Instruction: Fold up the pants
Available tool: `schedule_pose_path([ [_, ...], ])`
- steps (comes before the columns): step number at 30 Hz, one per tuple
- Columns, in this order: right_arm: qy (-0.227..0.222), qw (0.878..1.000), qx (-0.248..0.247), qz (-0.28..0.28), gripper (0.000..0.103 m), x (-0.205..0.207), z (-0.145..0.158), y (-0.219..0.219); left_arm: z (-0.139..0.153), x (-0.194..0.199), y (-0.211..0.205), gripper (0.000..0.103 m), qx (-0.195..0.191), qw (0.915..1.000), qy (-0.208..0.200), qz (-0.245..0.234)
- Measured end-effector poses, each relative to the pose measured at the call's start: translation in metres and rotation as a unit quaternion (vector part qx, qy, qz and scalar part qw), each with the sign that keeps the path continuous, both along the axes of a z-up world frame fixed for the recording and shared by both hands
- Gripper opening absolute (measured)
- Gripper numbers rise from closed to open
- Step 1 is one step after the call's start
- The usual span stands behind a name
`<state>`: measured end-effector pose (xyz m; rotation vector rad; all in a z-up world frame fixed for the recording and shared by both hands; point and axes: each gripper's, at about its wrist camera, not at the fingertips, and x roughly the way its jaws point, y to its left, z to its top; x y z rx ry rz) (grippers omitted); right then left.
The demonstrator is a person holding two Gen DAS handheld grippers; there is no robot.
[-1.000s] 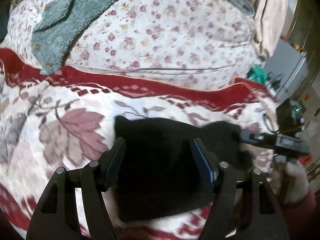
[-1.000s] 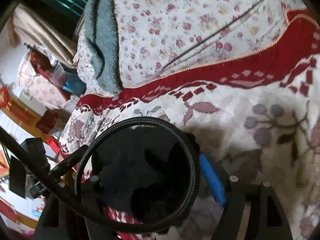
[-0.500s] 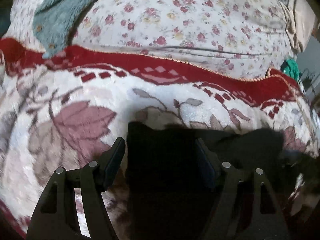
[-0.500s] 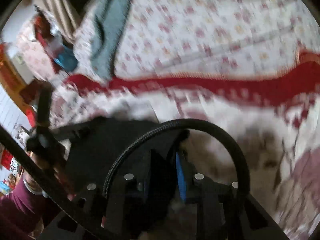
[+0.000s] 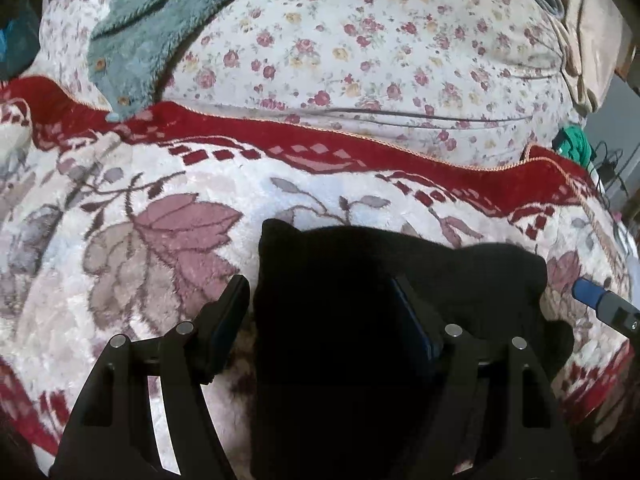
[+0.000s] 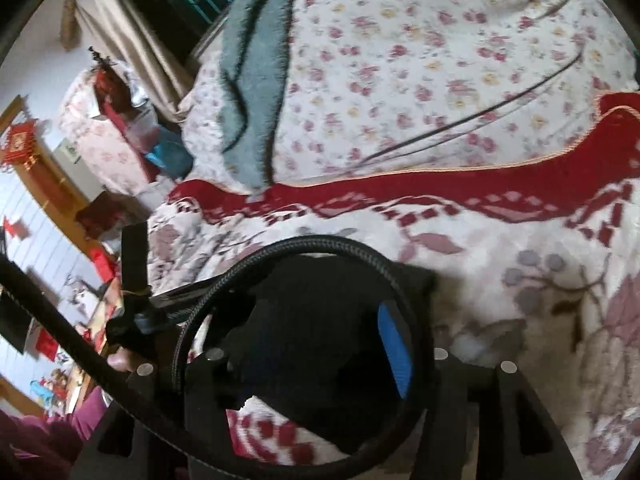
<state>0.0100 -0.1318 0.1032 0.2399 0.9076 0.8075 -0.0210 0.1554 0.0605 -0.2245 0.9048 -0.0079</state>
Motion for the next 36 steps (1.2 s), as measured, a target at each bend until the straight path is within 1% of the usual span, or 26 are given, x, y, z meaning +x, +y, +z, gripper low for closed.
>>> schedule_pose_path([
  [2,0.005,1.0,-0.005,0.002,0.053,-0.002,-0.003,0.008,0.005,-0.007,-0.004,0.072,0.015,0.9999,-0.008,0.0],
  [6,0.024,1.0,-0.01,0.002,0.054,-0.007,-0.014,0.016,0.01,-0.019,-0.008,0.072,0.027,0.9995,-0.018,0.004],
  [10,0.031,0.999,-0.012,-0.003,0.056,-0.01,-0.018,0.016,0.011,-0.027,-0.008,0.072,0.027,0.9994,-0.021,0.007],
  [12,0.03,0.999,-0.009,-0.009,0.057,-0.01,-0.017,0.012,0.01,-0.029,-0.005,0.072,0.02,0.9996,-0.019,0.008],
  [13,0.029,0.999,-0.008,-0.015,0.061,-0.009,-0.016,0.01,0.01,-0.03,-0.003,0.072,0.015,0.9997,-0.019,0.008],
  [14,0.028,0.999,-0.008,-0.021,0.065,-0.008,-0.016,0.007,0.009,-0.031,0.001,0.072,0.002,0.9997,-0.02,0.01],
  [15,0.027,0.999,-0.008,-0.031,0.076,-0.006,-0.017,0.003,0.009,-0.033,0.005,0.072,-0.008,0.9997,-0.021,0.011],
  [16,0.028,0.999,-0.009,-0.04,0.08,-0.004,-0.018,-0.001,0.009,-0.033,0.009,0.072,-0.021,0.9995,-0.021,0.012],
  [20,0.053,0.996,-0.005,-0.067,0.08,0.006,-0.031,-0.016,0.002,-0.038,0.032,0.073,-0.076,0.9968,-0.012,0.019],
  [23,0.088,0.993,0.016,-0.076,0.08,0.014,-0.049,-0.026,-0.007,-0.038,0.045,0.073,-0.107,0.9941,0.001,0.019],
  [26,0.118,0.99,0.048,-0.051,0.081,0.017,-0.068,-0.025,-0.018,-0.036,0.055,0.074,-0.161,0.9868,0.014,0.011],
  [27,0.128,0.989,0.059,-0.041,0.081,0.018,-0.073,-0.023,-0.021,-0.034,0.057,0.076,-0.177,0.9841,0.018,0.009],
  [28,0.141,0.987,0.074,-0.03,0.081,0.018,-0.078,-0.02,-0.025,-0.032,0.058,0.081,-0.189,0.9818,0.022,0.007],
  [29,0.156,0.983,0.092,-0.018,0.082,0.018,-0.084,-0.015,-0.028,-0.031,0.059,0.081,-0.196,0.9802,0.026,0.006],
  [30,0.165,0.981,0.103,-0.014,0.089,0.017,-0.089,-0.012,-0.031,-0.029,0.059,0.081,-0.205,0.9783,0.03,0.004],
  [31,0.167,0.98,0.108,-0.01,0.091,0.016,-0.093,-0.008,-0.034,-0.027,0.058,0.081,-0.213,0.9765,0.034,0.003],
  [33,0.155,0.982,0.104,-0.003,0.093,0.014,-0.094,-0.003,-0.04,-0.023,0.057,0.085,-0.226,0.9734,0.036,0.002],
  [35,0.15,0.983,0.11,0.001,0.094,0.012,-0.095,-0.001,-0.041,-0.022,0.053,0.092,-0.225,0.9741,0.026,0.001],
  [36,0.149,0.982,0.114,0.001,0.094,0.012,-0.096,-0.002,-0.041,-0.02,0.049,0.093,-0.216,0.9762,0.023,-0.002],
])
